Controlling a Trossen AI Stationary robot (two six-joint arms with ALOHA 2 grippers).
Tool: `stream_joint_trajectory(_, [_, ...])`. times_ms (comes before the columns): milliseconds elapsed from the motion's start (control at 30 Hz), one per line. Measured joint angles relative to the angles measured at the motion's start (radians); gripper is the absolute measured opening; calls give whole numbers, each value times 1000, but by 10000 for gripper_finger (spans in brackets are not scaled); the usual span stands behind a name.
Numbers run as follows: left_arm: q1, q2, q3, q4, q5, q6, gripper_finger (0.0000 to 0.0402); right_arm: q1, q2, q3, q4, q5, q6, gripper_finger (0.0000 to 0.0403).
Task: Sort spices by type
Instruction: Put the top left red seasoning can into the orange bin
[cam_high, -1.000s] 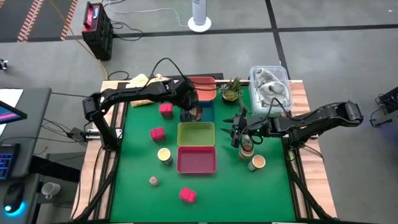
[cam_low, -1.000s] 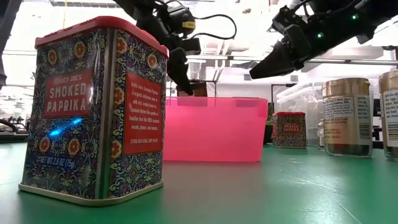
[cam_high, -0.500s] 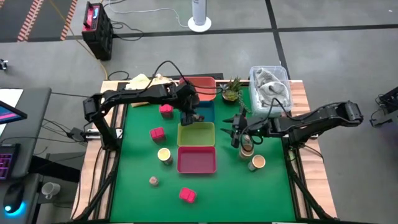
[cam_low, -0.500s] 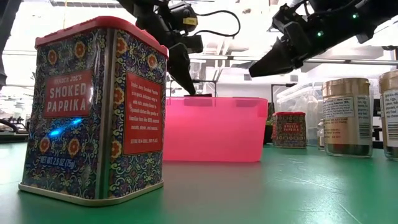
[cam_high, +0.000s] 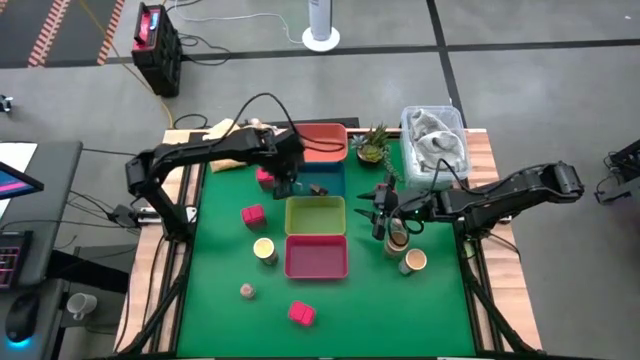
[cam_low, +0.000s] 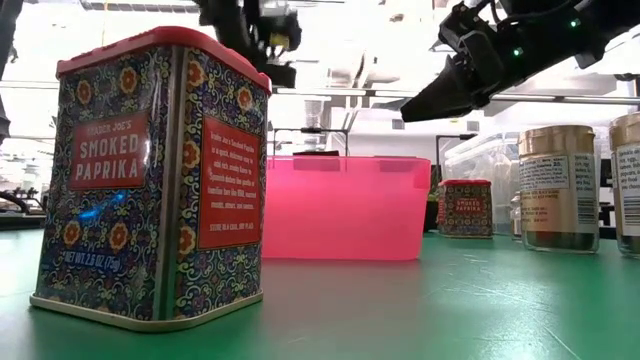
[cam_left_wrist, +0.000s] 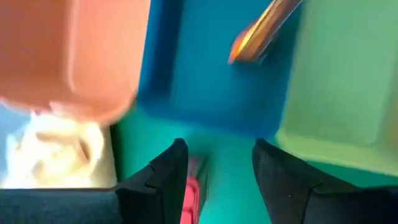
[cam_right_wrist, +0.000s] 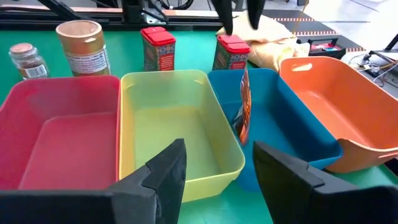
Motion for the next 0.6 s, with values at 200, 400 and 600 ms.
stream_joint_trajectory(200, [45, 2, -111, 1, -47, -41, 171, 0, 0, 0, 0, 0, 0, 213])
stream_joint_trajectory(400, [34, -15, -112, 0, -98, 27, 174, 0, 0, 0, 0, 1, 0, 213])
stream_joint_trajectory(600, [40, -13, -159, 24, -137, 67, 215, 0, 0, 0, 0, 1, 0, 213])
